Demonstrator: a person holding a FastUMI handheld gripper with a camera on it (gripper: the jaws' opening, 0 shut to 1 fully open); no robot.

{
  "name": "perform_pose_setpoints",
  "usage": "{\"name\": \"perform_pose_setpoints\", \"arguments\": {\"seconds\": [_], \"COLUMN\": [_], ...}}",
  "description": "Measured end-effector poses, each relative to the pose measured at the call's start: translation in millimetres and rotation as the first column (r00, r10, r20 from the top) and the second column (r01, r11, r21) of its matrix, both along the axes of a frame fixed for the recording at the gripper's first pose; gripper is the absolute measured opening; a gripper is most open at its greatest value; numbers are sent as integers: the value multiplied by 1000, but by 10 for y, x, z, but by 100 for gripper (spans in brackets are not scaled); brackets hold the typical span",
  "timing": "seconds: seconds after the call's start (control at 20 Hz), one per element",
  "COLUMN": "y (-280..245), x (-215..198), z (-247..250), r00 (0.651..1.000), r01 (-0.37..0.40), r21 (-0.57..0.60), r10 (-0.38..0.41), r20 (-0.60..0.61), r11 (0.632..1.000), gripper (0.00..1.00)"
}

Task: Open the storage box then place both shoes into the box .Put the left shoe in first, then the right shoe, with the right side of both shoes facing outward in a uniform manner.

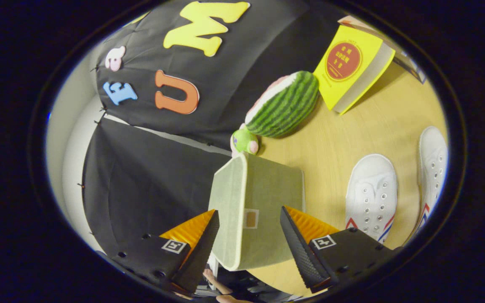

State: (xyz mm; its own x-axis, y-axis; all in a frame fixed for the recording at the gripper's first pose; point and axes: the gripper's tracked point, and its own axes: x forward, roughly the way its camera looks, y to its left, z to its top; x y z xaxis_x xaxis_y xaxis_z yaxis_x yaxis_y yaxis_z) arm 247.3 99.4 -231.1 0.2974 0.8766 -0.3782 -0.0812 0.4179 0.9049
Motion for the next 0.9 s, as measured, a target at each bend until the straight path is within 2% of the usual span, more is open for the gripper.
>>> {"name": "perform_pose_setpoints", "arguments": {"seconds": [0.15, 0.25, 0.45, 0.5, 0.55, 0.6, 0.65, 0.8, 0.9], "y": [211, 332, 489, 499, 490, 518, 507, 481, 467], "x": [-49, -87, -27, -14, 69, 92, 76, 79, 40], "z": [14, 19, 61, 65, -10, -6, 21, 27, 97], "r00": [994, 985, 980, 982, 991, 993, 992, 993, 993], "r01": [-99, -164, -195, -188, -136, -115, -122, -114, -116], "r21": [110, 135, 164, 161, 128, 140, 137, 104, 81], "r10": [103, 169, 198, 188, 134, 115, 124, 113, 115], "r20": [-36, -27, -1, 15, 20, 3, -4, 16, 20], "r11": [989, 977, 967, 969, 982, 983, 983, 988, 990], "gripper": [88, 83, 68, 52, 37, 22, 15, 8, 8]}}
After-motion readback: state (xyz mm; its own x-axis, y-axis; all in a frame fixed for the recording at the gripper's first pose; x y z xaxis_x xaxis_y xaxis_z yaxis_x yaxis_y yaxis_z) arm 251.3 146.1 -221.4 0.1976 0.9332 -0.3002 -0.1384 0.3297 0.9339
